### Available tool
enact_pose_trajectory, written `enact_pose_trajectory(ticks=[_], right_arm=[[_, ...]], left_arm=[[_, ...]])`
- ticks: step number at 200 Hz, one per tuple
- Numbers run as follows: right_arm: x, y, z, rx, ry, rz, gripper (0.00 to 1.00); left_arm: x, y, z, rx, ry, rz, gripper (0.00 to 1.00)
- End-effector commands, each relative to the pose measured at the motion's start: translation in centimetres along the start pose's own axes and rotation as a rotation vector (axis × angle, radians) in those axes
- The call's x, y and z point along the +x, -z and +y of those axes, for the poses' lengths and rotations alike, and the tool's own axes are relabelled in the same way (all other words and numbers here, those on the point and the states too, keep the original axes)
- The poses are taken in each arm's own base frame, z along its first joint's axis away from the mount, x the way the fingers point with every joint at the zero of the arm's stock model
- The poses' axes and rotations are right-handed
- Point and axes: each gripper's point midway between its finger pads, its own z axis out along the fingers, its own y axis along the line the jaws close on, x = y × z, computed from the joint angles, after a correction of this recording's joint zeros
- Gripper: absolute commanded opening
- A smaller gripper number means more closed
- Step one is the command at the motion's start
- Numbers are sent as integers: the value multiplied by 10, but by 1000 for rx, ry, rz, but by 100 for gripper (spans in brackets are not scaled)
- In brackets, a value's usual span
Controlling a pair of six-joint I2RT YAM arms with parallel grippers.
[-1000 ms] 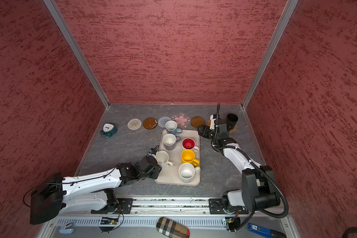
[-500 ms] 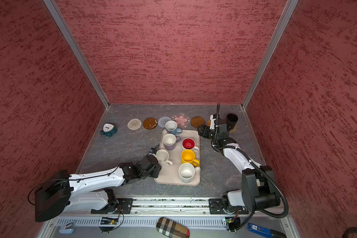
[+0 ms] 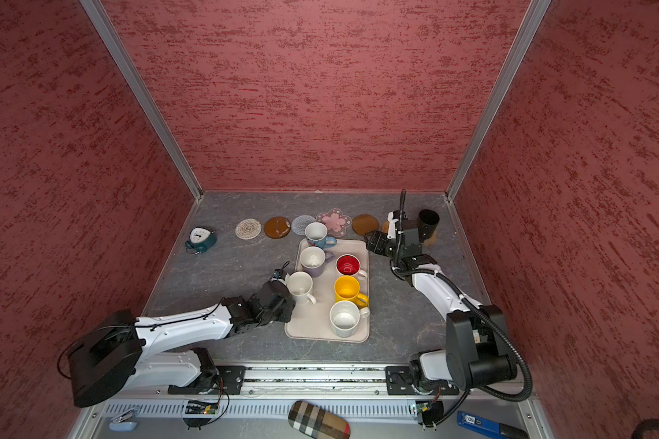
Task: Place cups on coasters
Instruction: Rotate the cup on the tray.
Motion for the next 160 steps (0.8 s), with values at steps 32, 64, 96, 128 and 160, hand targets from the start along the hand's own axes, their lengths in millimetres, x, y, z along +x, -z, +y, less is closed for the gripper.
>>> enact_pose_trajectory(ticks=[32, 64, 96, 128, 160], right_arm=[[-4, -3, -2, 12, 18, -16, 78], [-4, -3, -2, 14, 20, -12, 78], [-3, -2, -3, 17, 16, -11, 78], [-3, -3, -7, 39, -19, -19, 78], [-5, -2, -16, 89, -53, -29, 78]], left_arm=[[-19, -7, 2, 13, 5, -34, 34], [-22, -6, 4, 4, 7, -27, 35], [-17, 18, 11, -51, 59, 17, 38], [-10, 65, 26, -143, 179, 62, 48], [-5, 103, 21, -201, 254, 92, 55]])
